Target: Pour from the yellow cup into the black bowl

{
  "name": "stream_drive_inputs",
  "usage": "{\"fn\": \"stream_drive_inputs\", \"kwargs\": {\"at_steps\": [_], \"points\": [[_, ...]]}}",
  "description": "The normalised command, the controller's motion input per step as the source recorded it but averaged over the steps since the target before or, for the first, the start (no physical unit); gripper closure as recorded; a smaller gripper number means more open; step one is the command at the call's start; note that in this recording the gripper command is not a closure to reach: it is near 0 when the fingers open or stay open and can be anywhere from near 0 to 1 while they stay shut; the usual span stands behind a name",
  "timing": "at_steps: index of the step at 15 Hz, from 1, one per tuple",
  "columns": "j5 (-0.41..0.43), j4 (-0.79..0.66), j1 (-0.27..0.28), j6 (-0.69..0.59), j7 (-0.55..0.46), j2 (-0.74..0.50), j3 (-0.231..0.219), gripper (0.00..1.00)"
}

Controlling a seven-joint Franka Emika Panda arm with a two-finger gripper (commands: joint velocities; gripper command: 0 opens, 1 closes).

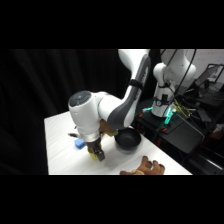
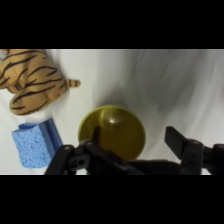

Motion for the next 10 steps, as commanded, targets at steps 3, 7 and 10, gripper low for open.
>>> {"fn": "stream_drive_inputs", "kwargs": {"at_steps": [3,7,10], "points": [[0.090,-0.08,-0.059,-0.27,-0.14,-0.38,0.077,0.00],[0.147,-0.02,-0.085,-0.38,-0.13,-0.44,0.091,0.00],[0.131,0.01,-0.074,-0.35,-0.01,-0.43,0.069,0.00]]}}
